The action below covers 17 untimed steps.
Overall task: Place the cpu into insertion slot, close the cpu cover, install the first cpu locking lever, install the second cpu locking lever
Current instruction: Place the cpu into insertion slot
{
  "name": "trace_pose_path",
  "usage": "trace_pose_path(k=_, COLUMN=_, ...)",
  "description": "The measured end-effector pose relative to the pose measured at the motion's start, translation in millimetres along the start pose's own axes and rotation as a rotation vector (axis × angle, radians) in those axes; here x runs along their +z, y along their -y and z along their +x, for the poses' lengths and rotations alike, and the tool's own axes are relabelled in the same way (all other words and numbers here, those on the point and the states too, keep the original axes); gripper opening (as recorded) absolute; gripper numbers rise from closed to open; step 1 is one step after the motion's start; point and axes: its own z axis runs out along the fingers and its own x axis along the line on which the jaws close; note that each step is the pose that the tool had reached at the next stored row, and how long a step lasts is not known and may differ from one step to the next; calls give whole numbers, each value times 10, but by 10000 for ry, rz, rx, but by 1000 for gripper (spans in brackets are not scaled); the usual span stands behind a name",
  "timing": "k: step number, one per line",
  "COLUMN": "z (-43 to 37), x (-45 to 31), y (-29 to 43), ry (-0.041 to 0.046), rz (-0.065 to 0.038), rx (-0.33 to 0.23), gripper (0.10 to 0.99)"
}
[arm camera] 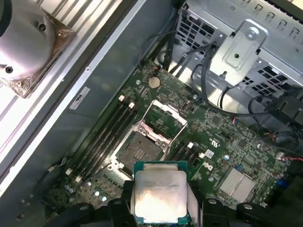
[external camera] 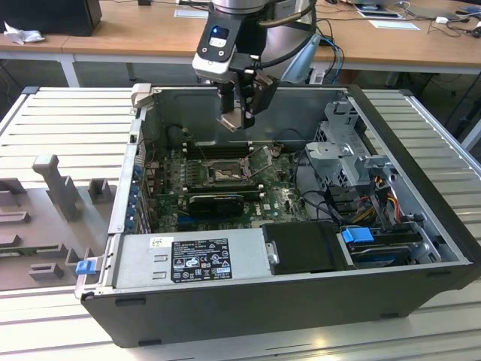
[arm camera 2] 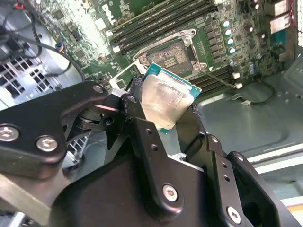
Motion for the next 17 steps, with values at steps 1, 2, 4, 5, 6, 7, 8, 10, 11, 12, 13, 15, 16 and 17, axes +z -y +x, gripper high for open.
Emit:
trace_pose_path(k=1, z=0, x=4, y=0, ry=22, rz=-5, rx=252, gripper=525)
trace_pose_path(k=2, z=0, x=10, y=1, ry=58, rz=-12, rx=651, gripper=525)
trace_pose_path(k=4, z=0, x=16, y=1, ry=91, rz=-20, rx=1029, gripper=525)
trace_pose_path(k=5, z=0, x=20, y=2, ry=112, rz=-25, rx=1272, gripper=525)
trace_pose_path(k=6, z=0, x=23, y=2, ry=125, rz=-27, rx=1410, gripper=525)
trace_pose_path(k=7, z=-1, x=25, y=2, ry=140, rz=-30, rx=1577, gripper=525)
trace_pose_path(k=8, z=-1, x=30, y=3, ry=160, rz=-35, rx=1814, gripper=525)
trace_pose_path(k=10, z=-1, x=35, y=3, ry=189, rz=-41, rx=2141, gripper=525)
trace_pose_path(k=11, z=-1, x=38, y=3, ry=203, rz=-44, rx=2298, gripper=525)
trace_pose_path(k=12, z=-1, x=41, y=4, ry=218, rz=-48, rx=2467, gripper=525)
trace_pose_path(k=13, z=-1, x=43, y=4, ry=231, rz=-51, rx=2613, gripper=525)
trace_pose_path(k=15, z=-1, x=50, y=4, ry=262, rz=-56, rx=2956, gripper=525)
trace_pose_path(k=16, z=-1, x=53, y=5, ry=274, rz=-59, rx=3104, gripper=525)
trace_pose_path(k=17, z=-1, x=58, y=5, ry=293, rz=-63, rx=3326, gripper=525)
